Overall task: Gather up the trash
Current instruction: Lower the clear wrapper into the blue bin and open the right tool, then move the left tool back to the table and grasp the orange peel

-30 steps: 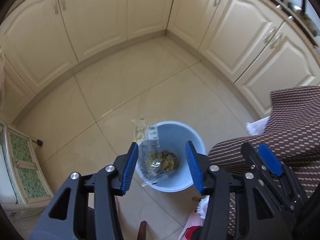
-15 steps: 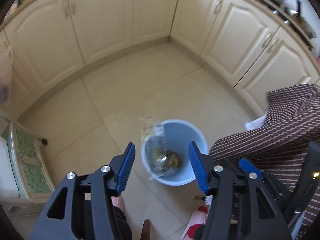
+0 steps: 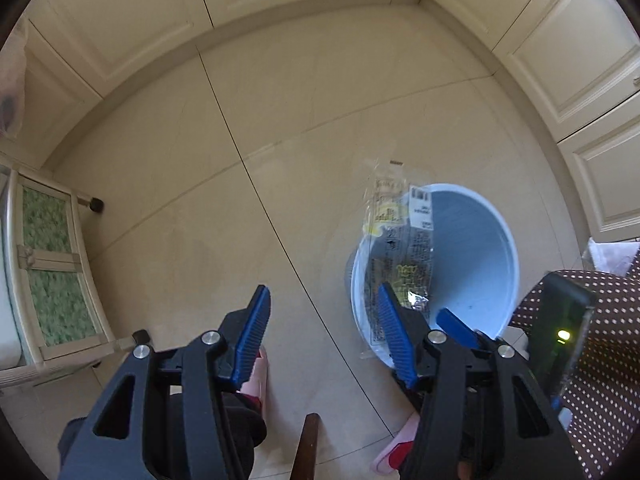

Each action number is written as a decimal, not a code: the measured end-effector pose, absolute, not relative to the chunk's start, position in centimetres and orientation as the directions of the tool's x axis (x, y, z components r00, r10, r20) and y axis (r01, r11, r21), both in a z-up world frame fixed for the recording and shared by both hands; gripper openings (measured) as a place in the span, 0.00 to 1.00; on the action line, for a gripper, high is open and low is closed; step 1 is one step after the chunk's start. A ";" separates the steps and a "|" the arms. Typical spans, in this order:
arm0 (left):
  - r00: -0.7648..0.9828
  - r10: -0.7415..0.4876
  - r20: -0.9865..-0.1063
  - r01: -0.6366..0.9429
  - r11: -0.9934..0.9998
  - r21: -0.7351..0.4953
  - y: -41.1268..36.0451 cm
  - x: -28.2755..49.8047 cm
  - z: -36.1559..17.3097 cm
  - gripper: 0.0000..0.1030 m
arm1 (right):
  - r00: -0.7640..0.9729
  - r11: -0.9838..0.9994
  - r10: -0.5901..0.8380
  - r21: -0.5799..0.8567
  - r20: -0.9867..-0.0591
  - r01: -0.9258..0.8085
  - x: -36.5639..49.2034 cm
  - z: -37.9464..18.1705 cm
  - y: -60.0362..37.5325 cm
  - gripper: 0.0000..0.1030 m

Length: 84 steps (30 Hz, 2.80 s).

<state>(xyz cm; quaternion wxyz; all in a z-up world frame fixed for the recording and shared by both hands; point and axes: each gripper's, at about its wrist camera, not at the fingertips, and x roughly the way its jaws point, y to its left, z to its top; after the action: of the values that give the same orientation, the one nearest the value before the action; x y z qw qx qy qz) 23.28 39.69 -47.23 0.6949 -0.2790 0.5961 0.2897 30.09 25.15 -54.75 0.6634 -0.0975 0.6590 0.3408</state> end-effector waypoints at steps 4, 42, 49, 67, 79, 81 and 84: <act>0.107 0.053 -0.993 -0.758 0.651 -0.047 40.2 23.8 -48.8 0.53 | -0.080 0.769 0.258 0.255 -0.963 -0.586 30.4 -57.4 25.0 0.49; 0.710 0.154 -0.687 -0.416 0.879 -0.233 22.2 18.2 -17.0 0.53 | 0.800 0.919 0.370 0.062 -0.473 -0.389 20.1 -11.1 1.7 0.51; 0.784 -0.058 -0.617 -0.128 0.959 -0.252 11.4 17.3 -11.8 0.56 | 0.903 0.982 0.185 0.056 -0.387 -0.178 16.3 -6.3 -9.5 0.55; 0.637 -0.240 -0.733 0.187 0.970 -0.155 -9.0 24.4 -14.8 0.58 | 0.846 0.970 -0.012 0.198 -0.533 0.138 18.0 -10.7 -28.4 0.56; 0.682 -0.295 -0.669 0.216 0.956 -0.201 -7.5 25.1 -13.0 0.14 | 0.749 0.983 0.059 0.168 -0.659 0.070 24.4 -12.5 -28.0 0.58; 0.713 -0.280 -0.643 0.185 0.959 -0.213 -6.6 25.1 -12.1 0.14 | 0.722 0.988 0.065 0.148 -0.689 0.052 25.6 -12.9 -27.4 0.58; 0.733 -0.244 -0.635 0.138 0.967 -0.212 -5.4 25.3 -11.5 0.14 | 0.679 0.993 0.067 0.113 -0.731 0.023 27.3 -13.6 -26.5 0.58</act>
<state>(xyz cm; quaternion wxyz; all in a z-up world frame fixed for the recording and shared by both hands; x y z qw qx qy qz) 25.30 -5.44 -11.54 0.9278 -0.0755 0.3507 -0.1030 27.32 -26.54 -13.61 0.9145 0.0564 0.4004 0.0120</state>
